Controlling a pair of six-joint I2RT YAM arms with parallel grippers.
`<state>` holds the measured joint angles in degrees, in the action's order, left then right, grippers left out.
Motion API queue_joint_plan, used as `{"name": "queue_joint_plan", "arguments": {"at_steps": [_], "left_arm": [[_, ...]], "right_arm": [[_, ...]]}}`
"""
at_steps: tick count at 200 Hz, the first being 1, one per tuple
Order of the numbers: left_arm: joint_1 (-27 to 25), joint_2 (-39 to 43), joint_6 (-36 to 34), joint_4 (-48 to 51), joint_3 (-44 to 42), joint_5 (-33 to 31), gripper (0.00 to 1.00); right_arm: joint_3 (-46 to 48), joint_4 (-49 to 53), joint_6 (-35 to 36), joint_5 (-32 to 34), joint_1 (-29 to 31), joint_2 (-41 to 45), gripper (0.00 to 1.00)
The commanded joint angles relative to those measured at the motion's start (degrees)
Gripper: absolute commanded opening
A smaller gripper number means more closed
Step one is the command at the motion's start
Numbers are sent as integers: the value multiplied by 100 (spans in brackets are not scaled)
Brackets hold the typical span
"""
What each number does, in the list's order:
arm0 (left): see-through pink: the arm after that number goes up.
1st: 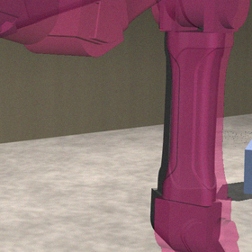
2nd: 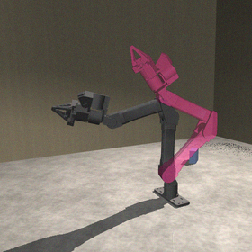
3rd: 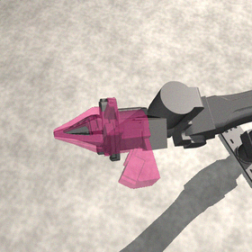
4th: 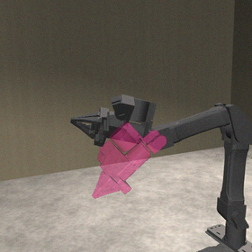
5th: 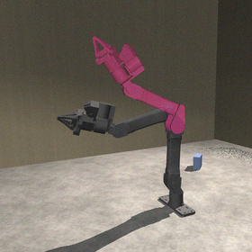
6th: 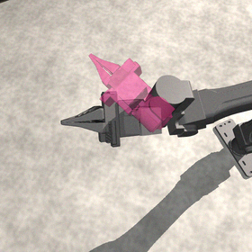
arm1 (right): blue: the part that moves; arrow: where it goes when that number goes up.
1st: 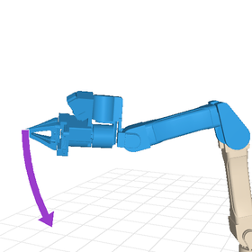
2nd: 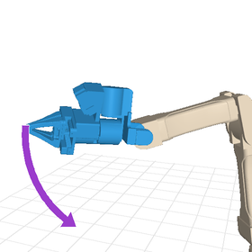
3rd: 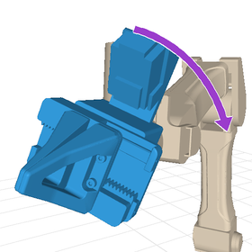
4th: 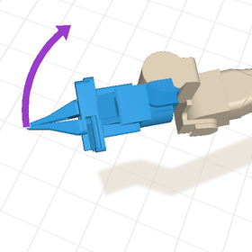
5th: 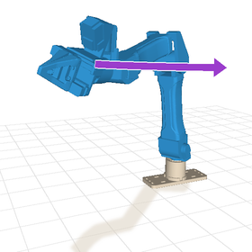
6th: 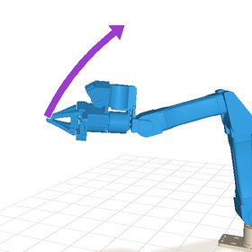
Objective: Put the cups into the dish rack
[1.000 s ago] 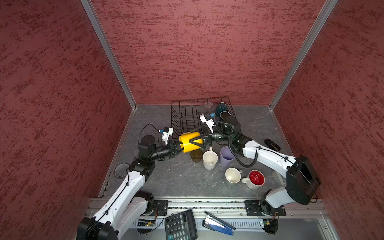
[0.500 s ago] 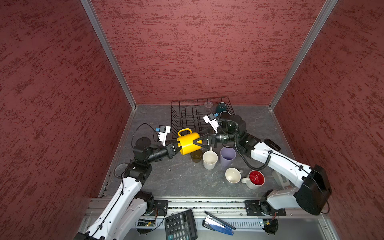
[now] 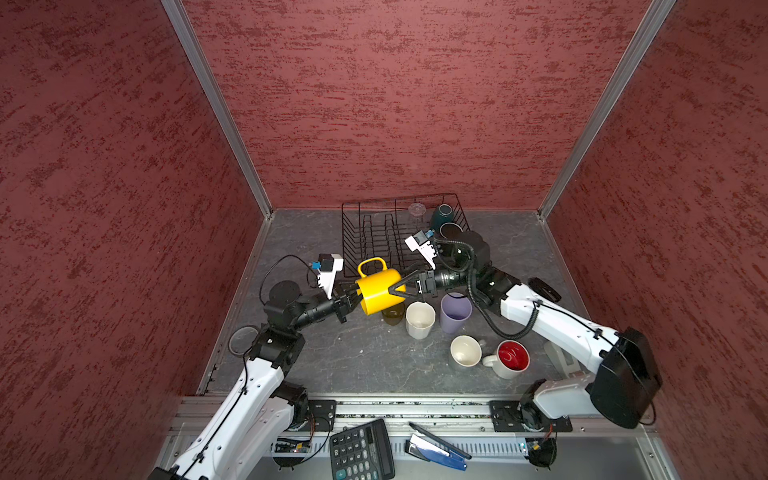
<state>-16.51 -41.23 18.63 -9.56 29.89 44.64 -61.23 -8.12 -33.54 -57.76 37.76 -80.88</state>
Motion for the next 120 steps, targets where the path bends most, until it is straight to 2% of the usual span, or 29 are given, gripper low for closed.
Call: {"name": "queue_joint_plan", "arguments": {"at_steps": [1,96,109,120], "left_arm": [[-79,-12,-279,-594,70,-42,0],[-247,-235,-318,-982,17,-341,0],[-247,-245,-332,-995,15,-403,0],[-247,-240,-351,-993,30,-420,0]], "right_arm": [[59,-339,-261,-192,-12,-76,99],[98,-811,-648,-310,106,-279,89],[94,-826,-674,-362,126,-367,89],[85,-769,-631,-421,144,-376,93]]}}
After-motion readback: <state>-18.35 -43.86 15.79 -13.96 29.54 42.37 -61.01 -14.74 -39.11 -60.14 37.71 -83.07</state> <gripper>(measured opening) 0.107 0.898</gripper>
